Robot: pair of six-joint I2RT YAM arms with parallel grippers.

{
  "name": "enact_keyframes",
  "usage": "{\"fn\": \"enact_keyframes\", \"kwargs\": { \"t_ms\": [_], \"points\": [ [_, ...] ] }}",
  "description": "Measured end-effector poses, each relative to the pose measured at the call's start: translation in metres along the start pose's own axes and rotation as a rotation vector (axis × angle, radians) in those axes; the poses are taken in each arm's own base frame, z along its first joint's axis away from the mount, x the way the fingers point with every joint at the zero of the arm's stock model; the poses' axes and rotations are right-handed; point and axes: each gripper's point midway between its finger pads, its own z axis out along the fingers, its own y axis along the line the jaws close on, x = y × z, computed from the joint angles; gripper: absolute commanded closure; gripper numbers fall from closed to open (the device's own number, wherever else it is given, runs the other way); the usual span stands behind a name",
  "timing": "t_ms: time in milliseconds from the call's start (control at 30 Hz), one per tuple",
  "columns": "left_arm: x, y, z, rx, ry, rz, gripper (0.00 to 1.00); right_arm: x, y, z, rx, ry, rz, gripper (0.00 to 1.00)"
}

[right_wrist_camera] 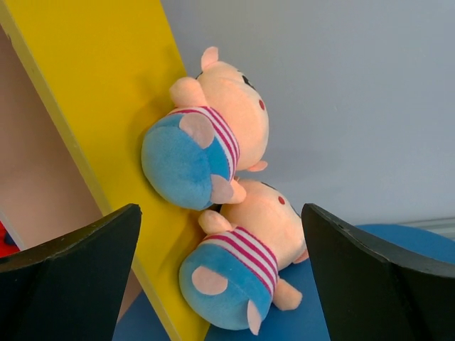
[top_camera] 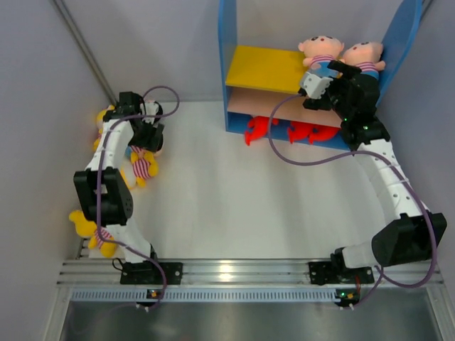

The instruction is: Place and organize the stuffed toys onto the shelf

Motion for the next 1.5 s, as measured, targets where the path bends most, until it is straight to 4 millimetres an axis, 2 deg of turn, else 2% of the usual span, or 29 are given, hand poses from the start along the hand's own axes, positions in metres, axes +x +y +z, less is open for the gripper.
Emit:
{"fn": "enact_keyframes", "kwargs": {
  "t_ms": [33,133,333,433,633,700,733,767,800,833,867,1000,1100,1200,1300,1400,1500],
  "points": [
    [-0.004,0.010,0.013,-0.024,0.024,-0.005,0.01,-0.003,-0.001,-0.002,0.002,-0.011,0.001,0.03],
    [-0.009,0.026,0.042,-0.075,0.072,0.012,0.01,-0.011,-0.004,-0.006,0.007,-0.031,-0.001,0.03],
    [-0.013,0.033,0.094,-0.152,0.165,0.113,0.01,-0.012,-0.001,-0.006,-0.003,-0.033,0.023,0.02],
    [-0.014,0.033,0.110,-0.172,0.181,0.138,0.01,-0.015,0.001,-0.006,-0.007,-0.037,0.031,0.02],
    [-0.016,0.044,0.123,-0.227,0.184,0.158,0.02,-0.034,0.000,-0.011,-0.005,-0.079,0.024,0.02],
    [-0.017,0.047,0.127,-0.241,0.183,0.157,0.13,-0.042,-0.001,-0.014,-0.001,-0.097,0.014,0.02],
    [-0.018,0.048,0.128,-0.245,0.182,0.157,0.25,-0.046,-0.002,-0.015,0.001,-0.105,0.011,0.02],
    [-0.018,0.048,0.129,-0.246,0.180,0.154,0.58,-0.049,-0.002,-0.016,0.001,-0.112,0.009,0.02],
    [-0.019,0.047,0.129,-0.245,0.176,0.151,0.70,-0.051,-0.002,-0.017,0.001,-0.117,0.006,0.02],
    [-0.020,0.048,0.129,-0.245,0.171,0.152,0.88,-0.053,-0.003,-0.018,0.003,-0.121,0.005,0.02],
    [-0.021,0.048,0.129,-0.245,0.166,0.149,1.00,-0.055,-0.003,-0.019,0.004,-0.125,0.005,0.02],
    [-0.029,0.040,0.126,-0.190,0.120,0.122,1.00,-0.065,-0.006,-0.024,0.009,-0.153,0.016,0.02],
    [-0.039,0.026,0.108,-0.111,0.042,0.071,1.00,-0.082,-0.006,-0.033,0.002,-0.206,0.050,0.02],
    [-0.051,0.000,0.066,0.014,-0.074,0.018,1.00,-0.112,-0.004,-0.050,-0.026,-0.319,0.112,0.03],
    [-0.074,-0.029,-0.005,0.162,-0.259,-0.025,1.00,-0.147,0.006,-0.075,-0.070,-0.465,0.163,0.03],
    [-0.100,-0.053,-0.088,0.282,-0.471,-0.046,1.00,-0.187,0.024,-0.094,-0.128,-0.628,0.239,0.04],
    [-0.109,-0.080,-0.158,0.391,-0.623,-0.035,1.00,-0.221,0.052,-0.104,-0.234,-0.782,0.380,0.07]
  ]
}}
